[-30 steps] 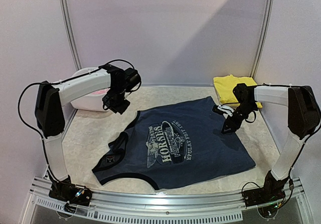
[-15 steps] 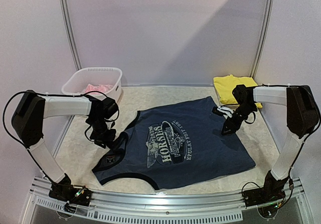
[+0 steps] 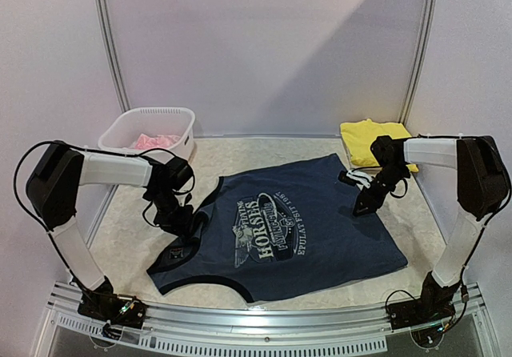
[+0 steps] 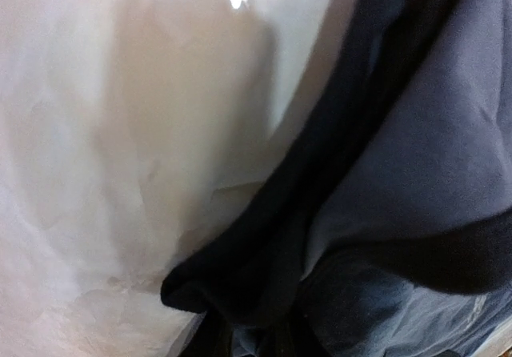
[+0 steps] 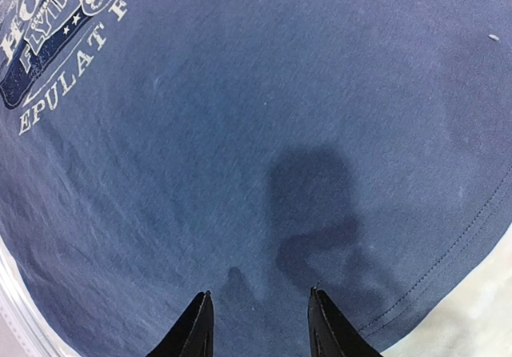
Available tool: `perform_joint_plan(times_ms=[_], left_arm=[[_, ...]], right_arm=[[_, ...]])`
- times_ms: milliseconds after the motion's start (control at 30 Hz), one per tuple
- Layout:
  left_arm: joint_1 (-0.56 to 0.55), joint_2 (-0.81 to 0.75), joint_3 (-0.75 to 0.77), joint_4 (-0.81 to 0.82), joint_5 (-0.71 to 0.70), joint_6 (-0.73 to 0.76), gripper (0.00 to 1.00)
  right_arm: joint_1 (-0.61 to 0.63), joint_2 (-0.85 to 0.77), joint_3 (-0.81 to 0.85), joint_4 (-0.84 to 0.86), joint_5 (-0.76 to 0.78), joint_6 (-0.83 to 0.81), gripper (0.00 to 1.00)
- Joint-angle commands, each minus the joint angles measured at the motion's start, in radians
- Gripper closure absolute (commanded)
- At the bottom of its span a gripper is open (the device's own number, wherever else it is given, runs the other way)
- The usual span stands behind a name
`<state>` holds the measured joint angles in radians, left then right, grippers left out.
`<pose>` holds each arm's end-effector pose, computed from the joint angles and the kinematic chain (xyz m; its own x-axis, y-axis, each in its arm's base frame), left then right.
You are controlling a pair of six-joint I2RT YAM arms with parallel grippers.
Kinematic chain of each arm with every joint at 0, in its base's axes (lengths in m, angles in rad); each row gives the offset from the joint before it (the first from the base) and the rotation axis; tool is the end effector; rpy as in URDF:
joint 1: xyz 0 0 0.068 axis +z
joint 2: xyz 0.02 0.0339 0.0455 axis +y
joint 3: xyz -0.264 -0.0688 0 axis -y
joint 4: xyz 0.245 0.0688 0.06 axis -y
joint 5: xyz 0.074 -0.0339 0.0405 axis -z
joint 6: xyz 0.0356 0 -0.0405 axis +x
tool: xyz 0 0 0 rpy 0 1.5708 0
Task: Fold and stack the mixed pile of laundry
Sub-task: Adjust the flattened tank top at the center of the board.
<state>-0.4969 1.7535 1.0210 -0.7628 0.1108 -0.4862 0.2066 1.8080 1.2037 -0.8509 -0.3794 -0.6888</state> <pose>0.2605 -0.1458 0.1448 -0.9998 0.0139 -0.0152 0.0158 0.9910 -0.1327 0.3204 0.0806 0.1739 -0.6029 -0.7296 -0.3229 -0.7973 0.5656 0.2107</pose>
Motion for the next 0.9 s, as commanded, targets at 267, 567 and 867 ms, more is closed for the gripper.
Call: perform_joint_plan(times_ms=[267, 567, 867], left_arm=[[0.017, -0.033, 0.212, -0.239, -0.236, 0.167, 1.0], [0.042, 0.04, 0.375, -0.457, -0.447, 0.271, 0.94], [0.044, 0.043, 0.392, -0.418, -0.529, 0.238, 0.66]], right_arm=[[-0.003, 0.029, -0.007, -0.014, -0.008, 0.006, 0.6], [-0.002, 0.074, -0.006, -0.013, 0.031, 0.014, 0.61], [-0.003, 0.073, -0.006, -0.056, 0.002, 0.003, 0.62]])
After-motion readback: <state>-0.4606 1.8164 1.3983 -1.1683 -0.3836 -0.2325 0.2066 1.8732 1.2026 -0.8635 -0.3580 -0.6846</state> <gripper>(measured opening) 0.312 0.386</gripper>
